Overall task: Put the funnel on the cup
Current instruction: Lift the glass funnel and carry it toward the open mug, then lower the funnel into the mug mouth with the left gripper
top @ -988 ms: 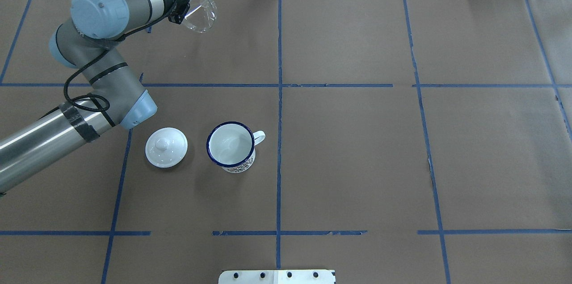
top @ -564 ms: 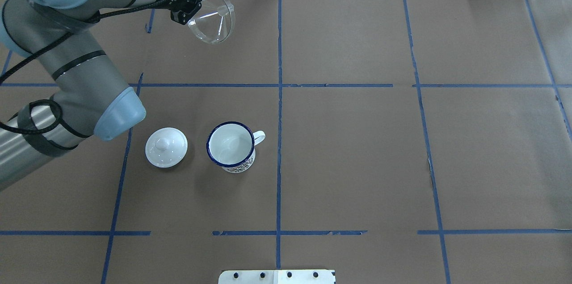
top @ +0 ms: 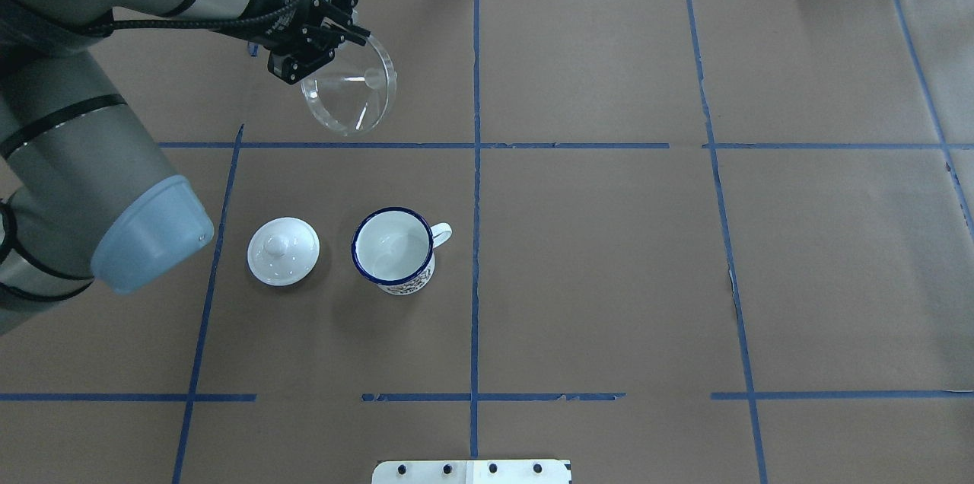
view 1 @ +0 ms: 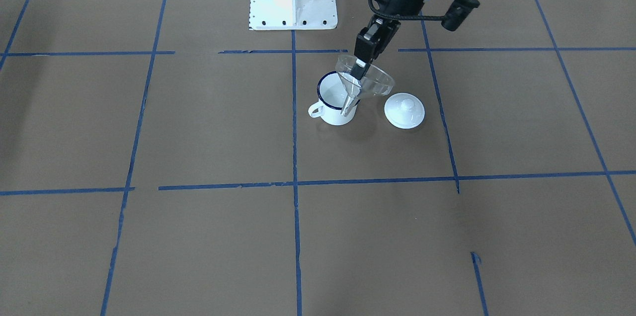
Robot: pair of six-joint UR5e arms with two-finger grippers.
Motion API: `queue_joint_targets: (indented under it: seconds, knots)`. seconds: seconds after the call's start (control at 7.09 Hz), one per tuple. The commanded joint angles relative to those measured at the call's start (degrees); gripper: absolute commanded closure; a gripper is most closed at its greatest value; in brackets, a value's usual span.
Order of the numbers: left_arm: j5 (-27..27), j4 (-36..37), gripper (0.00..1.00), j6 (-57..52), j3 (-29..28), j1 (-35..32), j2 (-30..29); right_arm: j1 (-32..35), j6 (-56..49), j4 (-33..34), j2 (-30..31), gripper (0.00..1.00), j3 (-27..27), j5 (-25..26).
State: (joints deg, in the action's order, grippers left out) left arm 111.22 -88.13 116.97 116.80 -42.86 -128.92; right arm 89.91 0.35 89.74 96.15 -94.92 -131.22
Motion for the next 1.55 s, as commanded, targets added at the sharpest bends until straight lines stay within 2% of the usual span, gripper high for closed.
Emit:
queue_joint_targets:
  seconds: [0.0,0.14,0.42,0.85,1.41]
  knots:
    - [0.93,14.48,1.0,-8.21,0.8,6.45,-3.5,0.0,0.0,0.0,0.0,0.0,0.0,0.0]
    - [0.93,20.48,1.0,-11.46,0.45,7.52,-5.36,0.0,0.0,0.0,0.0,0.0,0.0,0.0]
    - [1.1,28.59,1.0,-19.2,-7.15,7.44,-11.58,0.0,0.0,0.0,0.0,0.0,0.0,0.0]
    - [2.33,28.8,1.0,-23.43,-19.64,7.44,-17.58,0.0,0.0,0.0,0.0,0.0,0.0,0.0]
    - [2.69,28.01,1.0,-25.12,-22.74,7.71,-16.89,0.0,0.0,0.0,0.0,0.0,0.0,0.0]
